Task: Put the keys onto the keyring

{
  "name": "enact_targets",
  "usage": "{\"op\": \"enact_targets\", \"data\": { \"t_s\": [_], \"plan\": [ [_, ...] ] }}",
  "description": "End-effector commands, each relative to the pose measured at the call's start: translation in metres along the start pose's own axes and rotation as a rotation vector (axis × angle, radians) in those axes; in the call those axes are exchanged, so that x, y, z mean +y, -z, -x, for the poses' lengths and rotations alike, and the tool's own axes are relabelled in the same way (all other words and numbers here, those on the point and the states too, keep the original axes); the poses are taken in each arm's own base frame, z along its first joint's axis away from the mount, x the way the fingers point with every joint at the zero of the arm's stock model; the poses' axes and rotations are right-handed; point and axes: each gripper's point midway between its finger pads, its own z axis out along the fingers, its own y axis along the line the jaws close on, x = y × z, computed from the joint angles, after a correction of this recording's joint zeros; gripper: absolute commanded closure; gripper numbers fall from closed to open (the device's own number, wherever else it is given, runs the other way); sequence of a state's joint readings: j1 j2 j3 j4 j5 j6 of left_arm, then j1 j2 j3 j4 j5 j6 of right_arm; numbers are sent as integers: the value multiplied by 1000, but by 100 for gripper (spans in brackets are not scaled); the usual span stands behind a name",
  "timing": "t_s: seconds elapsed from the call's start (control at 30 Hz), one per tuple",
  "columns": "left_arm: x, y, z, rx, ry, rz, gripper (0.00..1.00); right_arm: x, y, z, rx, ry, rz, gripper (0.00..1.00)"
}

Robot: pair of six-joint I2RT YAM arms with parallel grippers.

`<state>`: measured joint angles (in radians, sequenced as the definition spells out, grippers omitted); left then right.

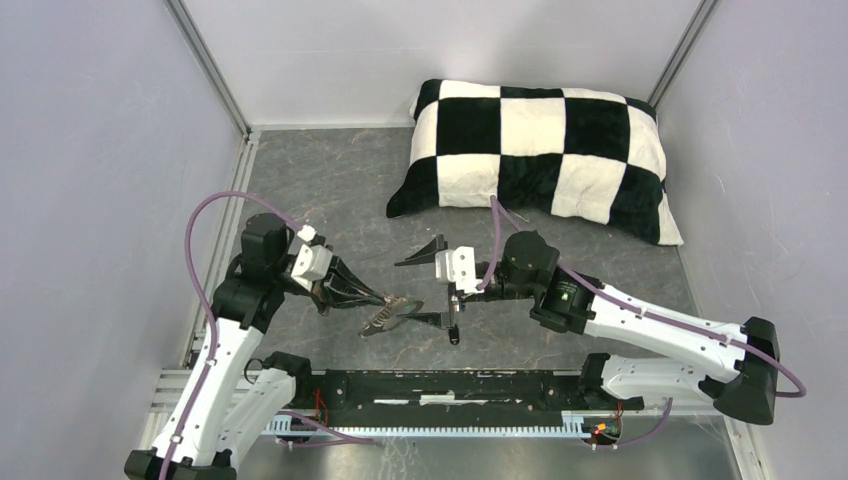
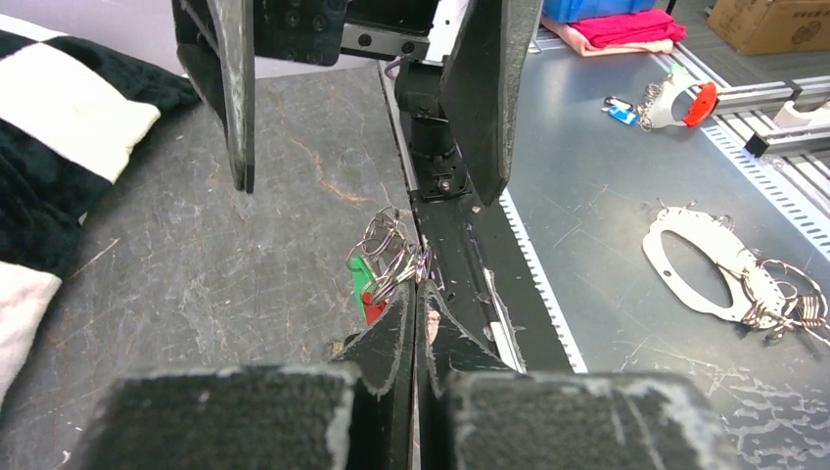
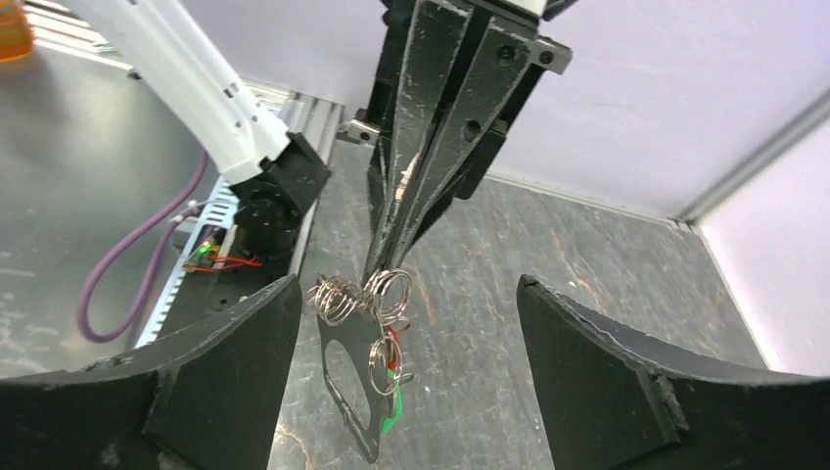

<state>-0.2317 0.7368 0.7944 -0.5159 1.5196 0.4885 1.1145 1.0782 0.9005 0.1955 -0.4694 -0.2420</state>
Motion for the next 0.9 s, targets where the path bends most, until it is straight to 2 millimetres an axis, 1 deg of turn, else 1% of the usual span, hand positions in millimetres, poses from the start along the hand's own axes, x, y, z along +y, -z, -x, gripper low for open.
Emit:
{"op": "enact_targets", "data": {
  "t_s": [0.0,0.13,0.23,0.3,0.33,0.37,0.4,0.43,0.5,0.57,0.6,0.67,0.8,0.87],
  "plan": [
    [-28,0,34,-56,-163,-102,98,17,-3,6,10,20,151,14],
    [-37,0,44,-58,-254,-104,98,16,-5,6,18,-16,158,19],
    [-40,0,50,-59,-284,-110,98,6,-9,4,29,-58,117,28],
    [-43,0,52,-60,-300,-114,98,1,-11,4,21,-100,95,42],
    [-44,-1,53,-60,-308,-116,98,-2,-11,5,15,-125,86,53],
    [-46,-1,53,-61,-319,-119,98,-4,-12,7,1,-140,83,61],
    [-47,-1,53,-62,-327,-122,98,-4,-12,8,-8,-161,83,72],
    [-48,-1,53,-62,-335,-122,98,-6,-12,11,-24,-175,80,81],
    [-49,-1,53,-63,-347,-122,98,-4,-9,14,-54,-206,90,92],
    [-49,-1,53,-64,-364,-121,98,0,-5,20,-93,-245,101,98],
    [-49,-1,52,-63,-377,-118,98,3,-3,22,-113,-256,109,100],
    [-46,-1,49,-58,-412,-103,98,8,1,30,-160,-282,120,100],
    [-39,-1,43,-37,-521,-51,98,17,10,37,-244,-369,142,100],
    [-36,0,40,-28,-530,-34,98,19,16,43,-297,-407,142,100]
  ]
}}
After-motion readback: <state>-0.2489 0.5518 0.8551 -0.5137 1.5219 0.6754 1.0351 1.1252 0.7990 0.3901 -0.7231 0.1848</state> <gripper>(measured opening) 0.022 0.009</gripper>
